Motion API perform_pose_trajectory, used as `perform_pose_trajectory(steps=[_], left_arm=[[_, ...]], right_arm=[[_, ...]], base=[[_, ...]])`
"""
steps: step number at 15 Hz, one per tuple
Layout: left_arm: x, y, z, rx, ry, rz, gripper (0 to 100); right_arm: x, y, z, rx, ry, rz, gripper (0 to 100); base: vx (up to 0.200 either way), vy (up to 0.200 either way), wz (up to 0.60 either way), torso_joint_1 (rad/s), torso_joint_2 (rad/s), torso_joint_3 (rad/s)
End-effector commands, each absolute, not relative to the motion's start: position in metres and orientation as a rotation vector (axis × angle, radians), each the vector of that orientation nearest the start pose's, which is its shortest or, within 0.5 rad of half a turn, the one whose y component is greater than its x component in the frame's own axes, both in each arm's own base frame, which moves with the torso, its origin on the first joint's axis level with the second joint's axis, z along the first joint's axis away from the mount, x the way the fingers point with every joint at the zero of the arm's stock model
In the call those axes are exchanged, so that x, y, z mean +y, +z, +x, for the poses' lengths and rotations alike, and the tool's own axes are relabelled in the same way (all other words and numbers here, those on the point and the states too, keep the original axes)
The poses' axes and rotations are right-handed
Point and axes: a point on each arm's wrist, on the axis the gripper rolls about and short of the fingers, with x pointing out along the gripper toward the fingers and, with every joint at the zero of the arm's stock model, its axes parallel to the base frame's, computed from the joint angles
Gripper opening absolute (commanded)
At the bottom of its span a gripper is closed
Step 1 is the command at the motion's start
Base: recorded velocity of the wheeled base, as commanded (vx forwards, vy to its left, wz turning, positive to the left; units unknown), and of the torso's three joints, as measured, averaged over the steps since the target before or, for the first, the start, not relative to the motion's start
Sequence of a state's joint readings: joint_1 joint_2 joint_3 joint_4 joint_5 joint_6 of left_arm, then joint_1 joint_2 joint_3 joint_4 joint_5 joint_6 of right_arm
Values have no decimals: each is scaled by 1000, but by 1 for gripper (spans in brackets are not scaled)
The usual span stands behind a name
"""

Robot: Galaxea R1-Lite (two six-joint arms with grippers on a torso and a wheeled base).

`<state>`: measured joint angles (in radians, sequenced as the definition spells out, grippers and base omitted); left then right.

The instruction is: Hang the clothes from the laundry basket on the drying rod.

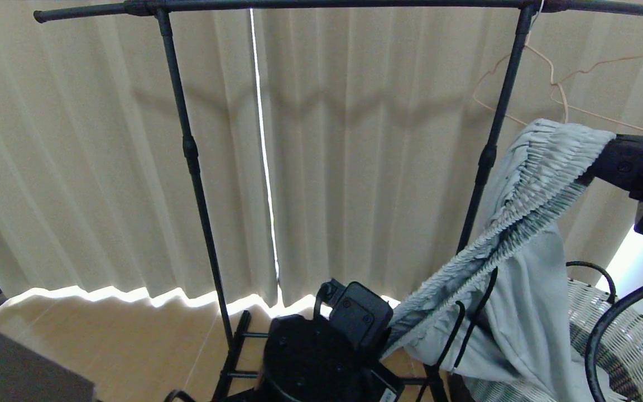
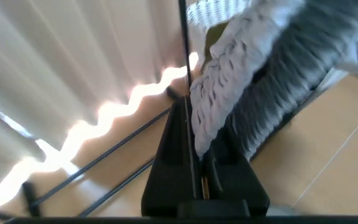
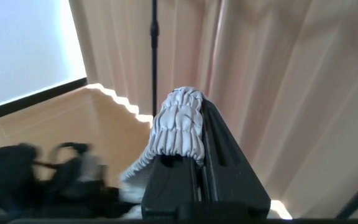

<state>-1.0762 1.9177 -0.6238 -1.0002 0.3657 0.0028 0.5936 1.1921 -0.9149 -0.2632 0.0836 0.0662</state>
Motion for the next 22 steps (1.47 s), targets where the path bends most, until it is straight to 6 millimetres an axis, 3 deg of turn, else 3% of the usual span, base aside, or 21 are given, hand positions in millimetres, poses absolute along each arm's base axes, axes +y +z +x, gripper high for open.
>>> perform_pose_trajectory(steps=[1, 3, 7, 9, 14, 17, 18, 19, 22], left_arm=[[-238, 145, 139, 131, -706, 156, 0], [-217, 170, 132, 93, -690, 161, 0], [-157, 242, 113, 92, -640, 171, 0], [-136, 266, 106, 89, -625, 158, 0], [-115, 299, 120, 122, -491, 167, 0], [-111, 328, 133, 104, -423, 198, 0], [-111, 328, 134, 107, -419, 206, 0], [-111, 337, 147, 122, -385, 273, 0], [-110, 337, 175, 138, -317, 360, 0]], right_arm=[[108, 296, 166, 56, 652, 55, 0], [113, 296, 173, 35, 653, 59, 0], [119, 301, 181, 4, 654, 65, 0], [120, 308, 183, -17, 656, 72, 0], [122, 320, 188, -62, 649, 83, 0], [116, 329, 194, -104, 612, 89, 0], [115, 329, 194, -104, 609, 89, 0], [113, 329, 195, -103, 597, 88, 0], [112, 331, 195, -109, 595, 89, 0]], base=[[0, 0, 0, 0, 0, 0], [0, 0, 0, 0, 0, 0], [0, 0, 0, 0, 0, 0], [0, 0, 0, 0, 0, 0], [0, 0, 0, 0, 0, 0], [0, 0, 0, 0, 0, 0], [0, 0, 0, 0, 0, 0], [0, 0, 0, 0, 0, 0], [0, 0, 0, 0, 0, 0]])
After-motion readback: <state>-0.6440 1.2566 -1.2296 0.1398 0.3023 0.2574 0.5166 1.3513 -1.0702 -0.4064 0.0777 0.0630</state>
